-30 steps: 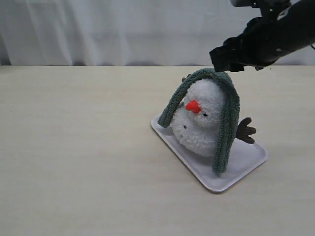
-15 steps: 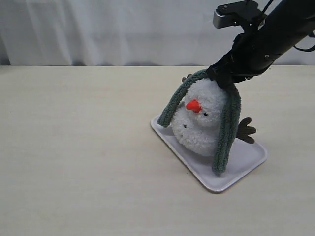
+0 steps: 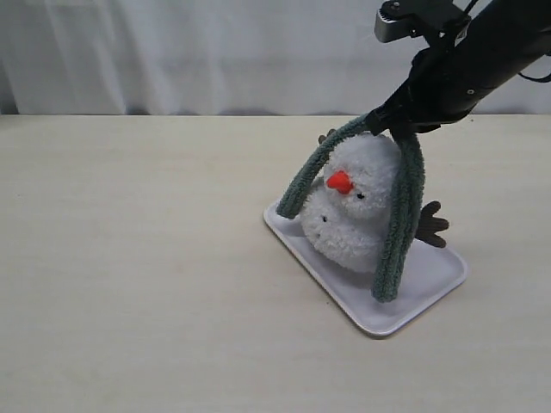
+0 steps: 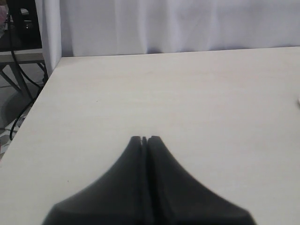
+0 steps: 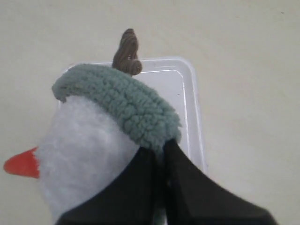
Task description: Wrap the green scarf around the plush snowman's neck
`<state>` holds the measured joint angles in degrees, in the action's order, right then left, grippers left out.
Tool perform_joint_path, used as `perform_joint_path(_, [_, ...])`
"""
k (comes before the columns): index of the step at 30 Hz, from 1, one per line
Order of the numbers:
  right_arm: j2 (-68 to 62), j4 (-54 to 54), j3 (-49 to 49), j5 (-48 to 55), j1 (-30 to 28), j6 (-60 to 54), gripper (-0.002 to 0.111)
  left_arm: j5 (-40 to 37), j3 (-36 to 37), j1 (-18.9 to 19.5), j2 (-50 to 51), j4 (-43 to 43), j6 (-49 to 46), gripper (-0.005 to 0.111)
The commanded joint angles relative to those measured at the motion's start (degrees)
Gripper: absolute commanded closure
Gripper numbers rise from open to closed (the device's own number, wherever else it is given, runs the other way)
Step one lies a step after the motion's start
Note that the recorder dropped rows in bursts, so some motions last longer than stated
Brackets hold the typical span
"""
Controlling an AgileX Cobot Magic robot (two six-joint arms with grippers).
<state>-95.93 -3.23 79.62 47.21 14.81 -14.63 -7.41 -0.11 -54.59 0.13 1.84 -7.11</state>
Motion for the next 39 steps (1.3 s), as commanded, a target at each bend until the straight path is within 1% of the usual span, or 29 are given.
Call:
perform_joint_path(1, [0.0, 6.9, 0.0, -1.0, 0.0, 6.5, 0.104, 1.8, 0.1, -0.1, -0.1, 0.8, 0.0, 0.107])
perform_joint_path(4, [-0.4, 7.6, -1.4, -1.8, 0.0, 6.9, 0.104, 1.8, 0.1, -0.1, -0.1, 0.8, 0.0, 0.107])
perform_joint_path(11, [-1.8, 8.2, -5.9, -8.5, 0.0, 6.8, 0.104, 1.8, 0.1, -0.1, -0.1, 0.8, 0.0, 0.107])
perform_joint_path(22, [-6.3, 8.8, -6.0, -8.9, 0.0, 6.8, 0.104, 1.8, 0.1, -0.1, -0.1, 0.8, 0.0, 0.107])
perform_joint_path(31, [-6.4, 8.6, -6.0, -8.7, 0.0, 6.9, 0.103, 1.8, 0.1, -0.1, -0.1, 0.8, 0.0, 0.107])
perform_joint_path(33, [-6.2, 8.4, -5.8, -8.1, 0.0, 6.9, 0.099, 1.8, 0.1, -0.1, -0.1, 0.8, 0.0, 0.107])
perform_joint_path(37, [-5.2, 7.5, -5.7, -7.4, 0.0, 6.9, 0.082, 1.8, 0.1, -0.1, -0.1, 0.8, 0.0, 0.107])
perform_joint_path(39, [-4.3, 7.5, -5.7, -6.8, 0.0, 6.9, 0.075, 1.8, 0.1, -0.1, -0.1, 0.8, 0.0, 0.107])
